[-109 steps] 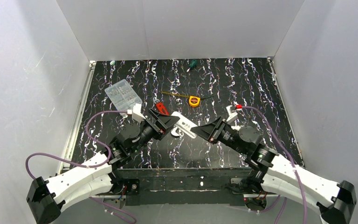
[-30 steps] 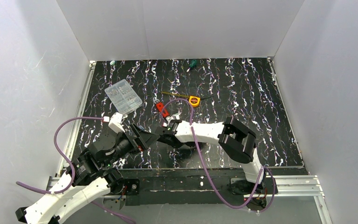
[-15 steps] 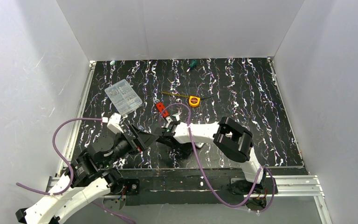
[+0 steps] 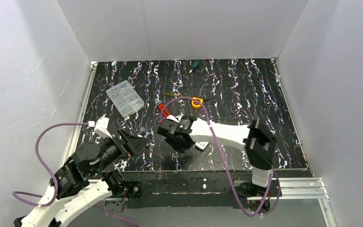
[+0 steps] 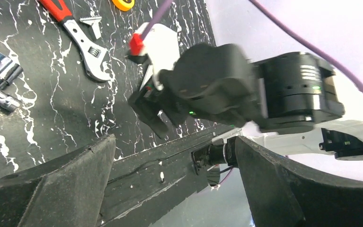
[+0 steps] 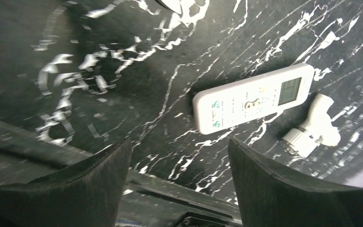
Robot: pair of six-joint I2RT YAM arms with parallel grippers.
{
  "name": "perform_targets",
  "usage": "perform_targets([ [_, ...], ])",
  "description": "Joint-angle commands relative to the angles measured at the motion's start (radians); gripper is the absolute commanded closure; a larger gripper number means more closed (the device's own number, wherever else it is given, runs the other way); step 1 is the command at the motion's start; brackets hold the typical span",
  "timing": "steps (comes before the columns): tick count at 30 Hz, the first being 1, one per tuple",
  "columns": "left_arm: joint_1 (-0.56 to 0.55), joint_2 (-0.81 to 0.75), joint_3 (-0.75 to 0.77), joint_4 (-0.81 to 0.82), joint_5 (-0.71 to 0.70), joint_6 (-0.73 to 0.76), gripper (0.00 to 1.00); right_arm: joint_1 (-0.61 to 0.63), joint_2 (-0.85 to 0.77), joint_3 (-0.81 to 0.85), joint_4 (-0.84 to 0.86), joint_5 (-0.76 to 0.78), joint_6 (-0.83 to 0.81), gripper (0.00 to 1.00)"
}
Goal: Load the batteries into the remote control
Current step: Turn over the remote control at the center of the board, then reset both arms
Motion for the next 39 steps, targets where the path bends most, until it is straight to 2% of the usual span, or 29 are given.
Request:
perform_targets([
  [1,-0.004,0.010,0.059,-0.075,-0.032,0.061,0.02,0.006,-0.134,0.021,0.090,-0.128,0.034,0.17],
  [6,-0.004,0.066,0.087,-0.169,-0.019,0.090,0.02,0.003,-0.225,-0.023,0.135,-0.151,0.035,0.18],
  [10,-0.004,0.107,0.141,-0.267,-0.043,0.170,0.02,-0.044,-0.404,-0.155,0.349,-0.373,0.061,0.18],
  [12,-0.004,0.121,0.206,-0.331,-0.089,0.224,0.02,-0.089,-0.485,-0.219,0.425,-0.426,0.095,0.18],
  [19,-0.005,0.248,0.379,-0.568,-0.141,0.335,0.02,-0.339,-0.691,-0.392,0.571,-0.553,0.181,0.18],
  [23,-0.004,0.337,0.419,-0.674,-0.185,0.371,0.02,-0.510,-0.805,-0.513,0.670,-0.646,0.239,0.18],
  [29,-0.004,0.336,0.420,-0.753,-0.297,0.398,0.02,-0.693,-0.910,-0.588,0.616,-0.719,0.227,0.18],
  [32,-0.004,0.340,0.374,-0.760,-0.271,0.383,0.02,-0.732,-0.960,-0.632,0.600,-0.733,0.222,0.18],
  [36,0.006,0.427,0.334,-0.768,-0.202,0.414,0.02,-0.745,-1.004,-0.679,0.603,-0.772,0.239,0.18],
  [38,0.077,0.459,0.306,-0.737,-0.153,0.444,0.02,-0.745,-1.025,-0.687,0.615,-0.810,0.244,0.18],
  [39,0.186,0.467,0.289,-0.709,-0.070,0.461,0.02,-0.745,-1.038,-0.687,0.620,-0.816,0.247,0.18],
])
